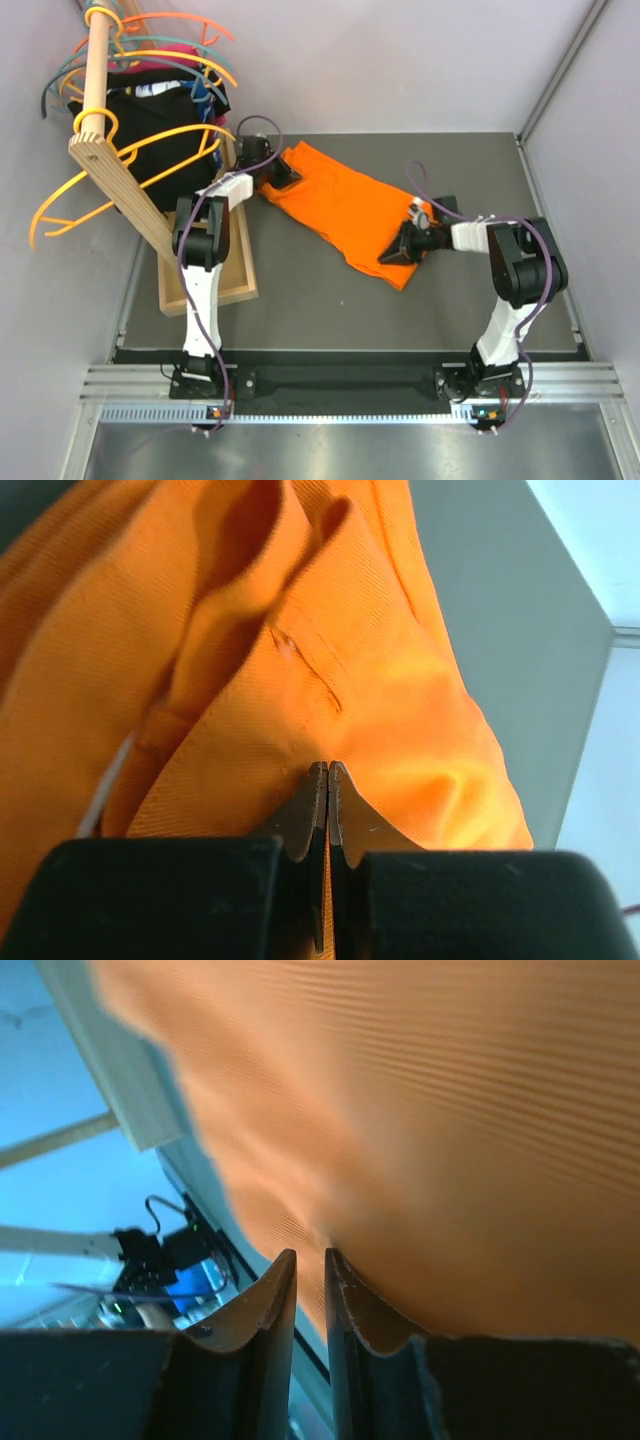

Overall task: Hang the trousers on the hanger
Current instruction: Fold the trousers at the center of the board.

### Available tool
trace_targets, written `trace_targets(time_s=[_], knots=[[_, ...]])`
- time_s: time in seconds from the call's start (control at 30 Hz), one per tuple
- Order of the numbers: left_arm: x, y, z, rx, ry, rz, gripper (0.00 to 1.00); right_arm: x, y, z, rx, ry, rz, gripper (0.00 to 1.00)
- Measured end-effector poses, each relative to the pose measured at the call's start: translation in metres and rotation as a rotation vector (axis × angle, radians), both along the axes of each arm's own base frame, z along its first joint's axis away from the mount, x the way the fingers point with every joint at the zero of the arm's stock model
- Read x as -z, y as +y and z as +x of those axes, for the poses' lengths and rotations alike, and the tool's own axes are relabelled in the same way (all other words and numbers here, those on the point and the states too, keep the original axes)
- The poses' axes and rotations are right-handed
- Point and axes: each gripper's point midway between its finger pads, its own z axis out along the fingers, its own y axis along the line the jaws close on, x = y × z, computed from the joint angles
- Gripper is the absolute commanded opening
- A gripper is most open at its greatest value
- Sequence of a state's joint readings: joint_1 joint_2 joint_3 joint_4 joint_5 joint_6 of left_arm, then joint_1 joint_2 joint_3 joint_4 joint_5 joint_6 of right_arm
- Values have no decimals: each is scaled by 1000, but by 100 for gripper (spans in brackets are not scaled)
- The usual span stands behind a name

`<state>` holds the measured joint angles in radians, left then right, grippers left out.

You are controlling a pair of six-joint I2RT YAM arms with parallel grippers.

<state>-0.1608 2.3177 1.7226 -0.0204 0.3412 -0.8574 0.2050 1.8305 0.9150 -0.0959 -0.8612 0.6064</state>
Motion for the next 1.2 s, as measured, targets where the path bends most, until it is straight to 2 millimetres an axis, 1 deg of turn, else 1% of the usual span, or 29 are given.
trace_targets(time_s=[0.1, 0.13, 0.2, 0.23, 0.4, 0.5, 0.57, 0.63, 0.7, 0.73, 0.8, 0.83, 0.87, 0.93, 0.97, 1.0, 1.03, 1.1, 1.17, 1.2], knots=[[8, 1, 9, -1, 13, 24, 0, 23, -40, -4, 115, 89, -17, 18], [11, 1, 13, -1, 13, 32, 0, 25, -51, -4, 142, 110, -12, 18], [17, 2, 21, 6, 17, 51, 0, 25, -67, -1, 173, 107, -22, 20], [17, 1, 26, 12, 12, 55, 0, 25, -73, -1, 179, 102, -34, 21], [12, -1, 49, 27, -35, 68, 0, 16, -87, -5, 181, 44, -123, 24], [13, 1, 55, 23, -47, 49, 0, 7, -93, -8, 190, 23, -159, 29], [11, 1, 58, 19, -56, 25, 0, -3, -98, -9, 200, 3, -176, 33], [9, 3, 61, 8, -64, 15, 1, -14, -103, -6, 207, -14, -183, 35], [6, 6, 64, -1, -75, 8, 8, -25, -109, 2, 218, -39, -187, 36], [5, 7, 65, -6, -79, 8, 15, -28, -112, 6, 222, -50, -188, 37], [5, 10, 68, -22, -86, 16, 23, -35, -116, 12, 228, -68, -191, 38], [5, 11, 69, -31, -88, 21, 28, -37, -116, 13, 228, -73, -192, 38], [4, 12, 70, -37, -91, 26, 39, -37, -116, 13, 227, -72, -194, 39], [2, 12, 71, -47, -95, 31, 45, -36, -117, 11, 225, -65, -199, 41], [1, 12, 72, -50, -98, 31, 60, -35, -118, 10, 228, -56, -206, 46], [-1, 11, 72, -50, -104, 38, 67, -33, -119, 9, 229, -50, -214, 47], [-4, 11, 72, -55, -109, 39, 70, -32, -120, 8, 230, -47, -220, 48], [-12, 9, 74, -63, -133, 71, 71, -31, -124, 7, 237, -39, -229, 49], [-19, 8, 75, -71, -161, 112, 71, -30, -126, 7, 243, -37, -236, 49], [-22, 8, 75, -73, -175, 130, 69, -30, -127, 7, 243, -38, -239, 50]])
